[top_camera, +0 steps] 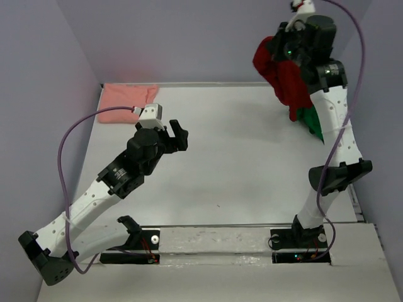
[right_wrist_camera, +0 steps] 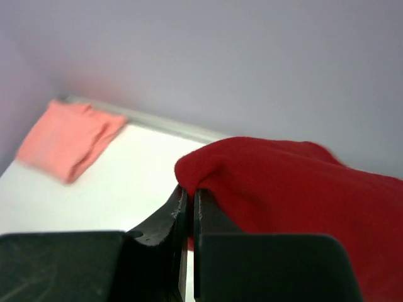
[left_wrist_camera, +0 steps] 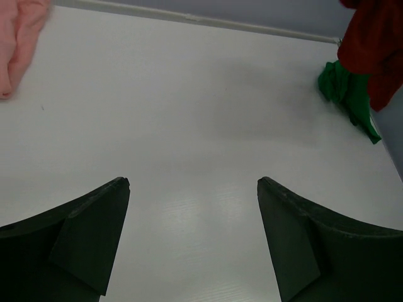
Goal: Fold and stack the t-shirts
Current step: Move the tshirt to the center of the board
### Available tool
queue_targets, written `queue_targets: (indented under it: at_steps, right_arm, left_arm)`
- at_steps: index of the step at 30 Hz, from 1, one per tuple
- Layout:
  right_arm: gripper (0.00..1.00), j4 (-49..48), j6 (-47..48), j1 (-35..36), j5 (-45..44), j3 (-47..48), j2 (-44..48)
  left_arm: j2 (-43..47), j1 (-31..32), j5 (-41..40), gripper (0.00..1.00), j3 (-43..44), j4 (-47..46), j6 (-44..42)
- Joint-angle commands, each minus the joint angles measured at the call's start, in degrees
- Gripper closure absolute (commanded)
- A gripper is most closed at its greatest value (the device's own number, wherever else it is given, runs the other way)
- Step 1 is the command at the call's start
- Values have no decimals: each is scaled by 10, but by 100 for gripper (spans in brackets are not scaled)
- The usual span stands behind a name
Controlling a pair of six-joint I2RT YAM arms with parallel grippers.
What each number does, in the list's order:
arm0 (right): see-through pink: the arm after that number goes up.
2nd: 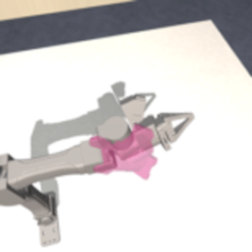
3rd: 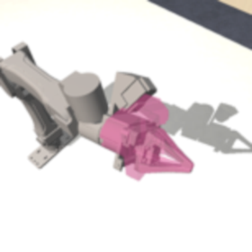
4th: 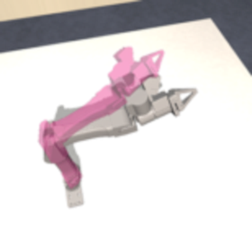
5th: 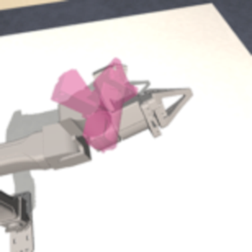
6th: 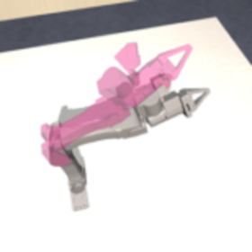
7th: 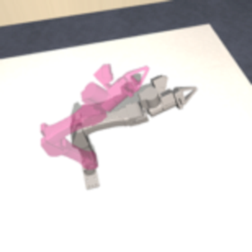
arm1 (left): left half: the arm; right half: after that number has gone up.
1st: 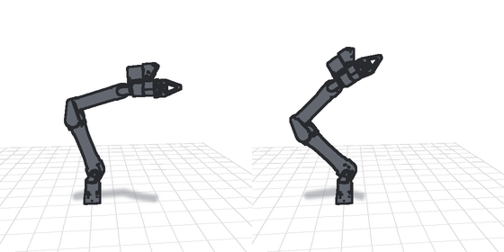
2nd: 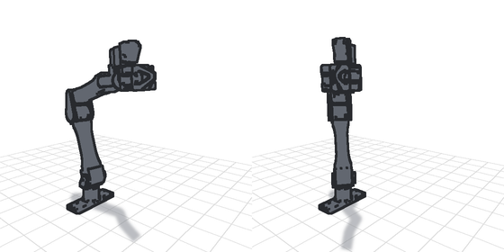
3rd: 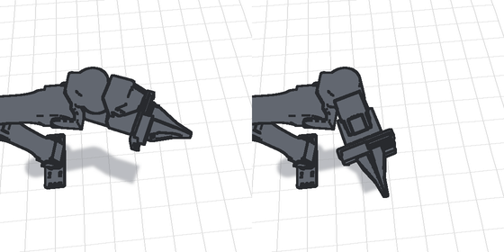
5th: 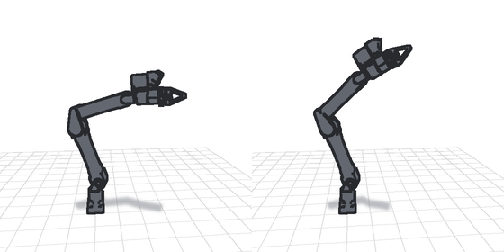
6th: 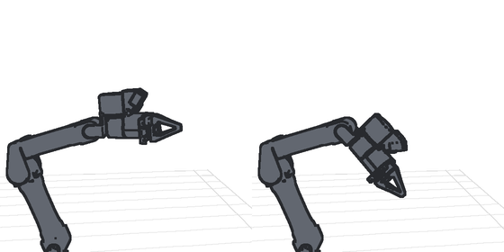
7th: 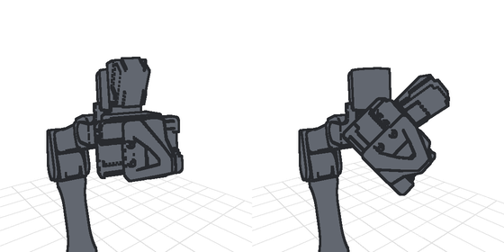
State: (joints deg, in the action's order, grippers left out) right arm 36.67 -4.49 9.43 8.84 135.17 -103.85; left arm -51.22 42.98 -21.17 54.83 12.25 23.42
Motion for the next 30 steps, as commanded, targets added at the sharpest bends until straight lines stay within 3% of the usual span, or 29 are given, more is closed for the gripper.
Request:
queue_targets:
  at_steps: [1,3,4,5,6,10,12,14,17,20,21,25,28,29,30]
  right_arm:
    - [100,33,-10,191,-45,-76,82]
    - [100,68,-13,260,-120,-68,81]
    - [71,91,-15,287,-138,-41,74]
    - [41,138,-31,341,-215,-29,70]
    - [1,154,-41,382,-245,-34,74]
    - [0,103,-40,412,-281,-142,135]
    - [0,78,-36,412,-364,-180,160]
    - [0,72,-18,387,-437,-179,160]
    - [1,112,-10,335,-442,-140,123]
    - [38,123,-39,260,-381,-162,117]
    - [45,92,-39,236,-300,-219,124]
    - [37,32,-86,224,-189,-367,141]
    - [38,-31,-117,205,-106,-472,136]
    - [55,-51,-126,205,-71,-508,130]
    - [63,-60,-131,205,-61,-524,117]
  left_arm:
    - [9,32,-100,8,86,29,-1]
    - [5,44,-117,8,113,43,-4]
    - [2,60,-141,8,142,61,-5]
    - [1,70,-164,8,156,79,-8]
    - [1,94,-179,9,186,91,-12]
    - [-10,160,-265,9,258,146,-16]
    - [-23,169,-295,9,279,174,-14]
    - [-34,173,-309,9,281,185,-9]
    - [-49,177,-312,9,271,189,-1]
    - [-68,177,-316,6,258,207,24]
    - [-84,177,-316,6,253,230,49]
    - [-111,173,-291,4,219,233,80]
    - [-132,156,-261,4,205,219,85]
    - [-148,152,-263,4,211,225,86]
    - [-160,150,-272,4,222,238,91]
